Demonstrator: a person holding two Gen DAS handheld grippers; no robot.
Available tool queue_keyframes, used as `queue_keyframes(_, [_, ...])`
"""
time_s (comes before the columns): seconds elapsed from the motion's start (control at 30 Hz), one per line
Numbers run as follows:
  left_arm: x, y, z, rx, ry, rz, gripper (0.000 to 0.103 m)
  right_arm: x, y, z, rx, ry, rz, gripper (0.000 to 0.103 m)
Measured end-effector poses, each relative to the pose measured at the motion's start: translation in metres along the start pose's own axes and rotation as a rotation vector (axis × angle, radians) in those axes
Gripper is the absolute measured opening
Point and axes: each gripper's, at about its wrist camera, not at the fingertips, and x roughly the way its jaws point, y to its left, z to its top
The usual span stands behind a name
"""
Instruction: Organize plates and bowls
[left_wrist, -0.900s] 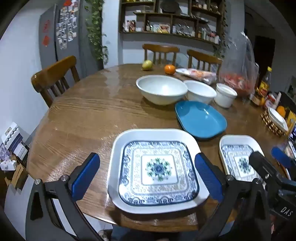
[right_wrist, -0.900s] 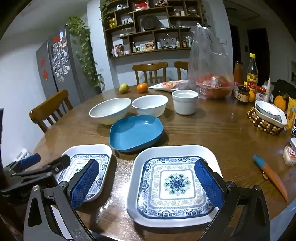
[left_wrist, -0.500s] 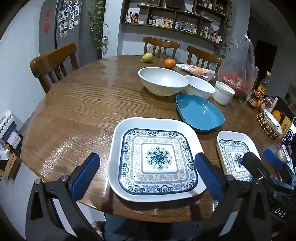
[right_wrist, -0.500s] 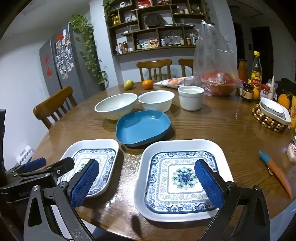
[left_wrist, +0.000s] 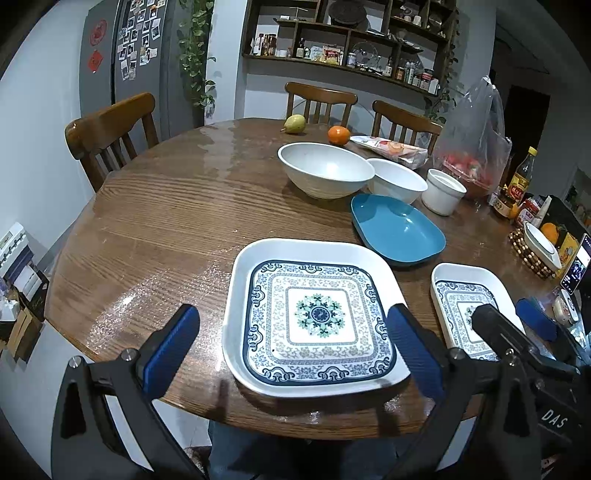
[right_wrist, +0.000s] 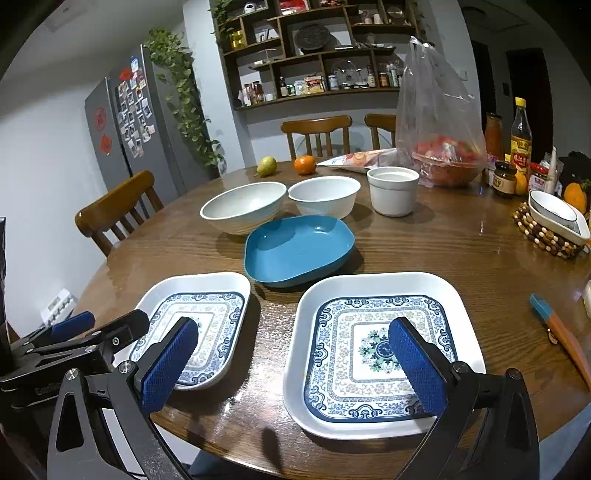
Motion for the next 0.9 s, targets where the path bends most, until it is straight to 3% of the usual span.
queue_keyframes(0.47, [0.005,0.006,0.0,-0.02,0.015,-0.028,0.091,0.004,-0.002,0.0,0.014,0.005,0.024,0.103])
queue_keyframes(0.6, [0.008,0.011,0.0,-0.027,0.037,-0.027,0.083,0.007,-0.002,0.001,0.017,0.012,0.059,0.096])
queue_keyframes(0.77, [0.007,0.02,0.0,-0.048,0.051,-0.029,0.079,0.011,0.0,-0.001,0.029,0.033,0.099,0.074])
queue_keyframes(0.83, [0.005,0.023,0.0,-0.053,0.054,-0.03,0.068,0.011,0.001,-0.001,0.033,0.044,0.107,0.055])
queue_keyframes(0.9, [0.004,0.026,-0.001,-0.06,0.071,-0.038,0.062,0.011,0.003,0.0,0.044,0.052,0.125,0.045])
